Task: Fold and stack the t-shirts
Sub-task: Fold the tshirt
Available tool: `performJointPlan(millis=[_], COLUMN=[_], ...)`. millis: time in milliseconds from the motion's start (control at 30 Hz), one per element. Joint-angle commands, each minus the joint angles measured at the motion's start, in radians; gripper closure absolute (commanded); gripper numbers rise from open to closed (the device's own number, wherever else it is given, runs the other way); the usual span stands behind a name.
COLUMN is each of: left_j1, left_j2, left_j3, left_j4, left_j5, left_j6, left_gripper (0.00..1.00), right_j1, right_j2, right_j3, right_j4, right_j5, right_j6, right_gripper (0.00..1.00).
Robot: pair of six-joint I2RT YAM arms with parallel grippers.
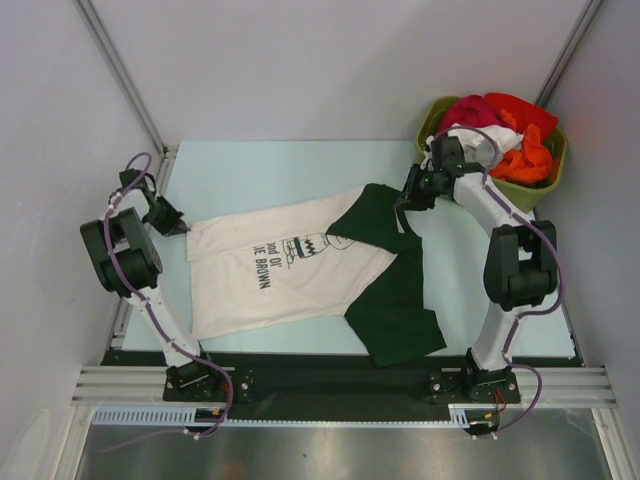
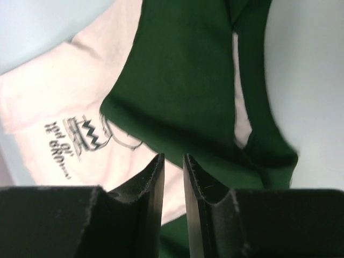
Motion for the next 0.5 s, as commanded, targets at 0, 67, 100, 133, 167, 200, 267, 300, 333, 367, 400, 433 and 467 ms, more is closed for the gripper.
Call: performJointPlan(millis=[0, 67, 100, 133, 167, 200, 267, 300, 333, 367, 400, 433, 467], left_j1=[-0.003, -0.003, -0.003, -0.004, -0.003, -0.003, -0.003, -0.003, -0.003, -0.003, -0.004, -0.006, -0.009], left_j2=[-0.088, -0.086, -0.082, -0.069, -0.063, -0.063, -0.074, -0.083, -0.112, -0.132, -0.149, -0.173, -0.212], left_j3=[-0.024, -0.035, -0.033, -0.03, -0.03, -0.032, -0.035, -0.033, -0.035, -0.041, -0.045, -0.049, -0.056], left_j4=[0.041, 0.054, 0.063, 0.063, 0.064, 0.063, 0.054, 0.042, 0.028, 0.011, 0.003, -0.004, -0.018], left_j5=[-0.112, -0.095, -0.08, -0.058, -0.058, -0.063, -0.093, -0.116, -0.147, -0.191, -0.218, -0.241, -0.256], left_j6=[-0.051, -0.065, -0.073, -0.077, -0.081, -0.088, -0.09, -0.088, -0.09, -0.091, -0.09, -0.087, -0.087], left_gripper=[1.0, 1.0, 1.0, 0.99, 1.0, 1.0, 0.96, 0.92, 0.75, 0.69, 0.66, 0.61, 0.6], right_j1=[0.06, 0.077, 0.088, 0.106, 0.112, 0.117, 0.129, 0.128, 0.128, 0.126, 0.126, 0.126, 0.126], right_j2=[0.074, 0.127, 0.144, 0.164, 0.189, 0.232, 0.29, 0.346, 0.371, 0.391, 0.41, 0.43, 0.437], right_j3=[0.13, 0.205, 0.226, 0.248, 0.301, 0.325, 0.389, 0.459, 0.493, 0.519, 0.558, 0.567, 0.572], right_j4=[0.006, 0.011, 0.018, 0.023, 0.026, 0.03, 0.018, -0.012, -0.031, -0.046, -0.06, -0.062, -0.063], right_j5=[0.186, 0.283, 0.315, 0.358, 0.37, 0.409, 0.438, 0.452, 0.456, 0.46, 0.46, 0.461, 0.464], right_j6=[-0.02, -0.017, -0.021, -0.025, -0.028, -0.035, -0.045, -0.049, -0.051, -0.049, -0.052, -0.057, -0.061], right_gripper=[0.74, 0.72, 0.68, 0.66, 0.64, 0.63, 0.6, 0.6, 0.59, 0.59, 0.59, 0.59, 0.59])
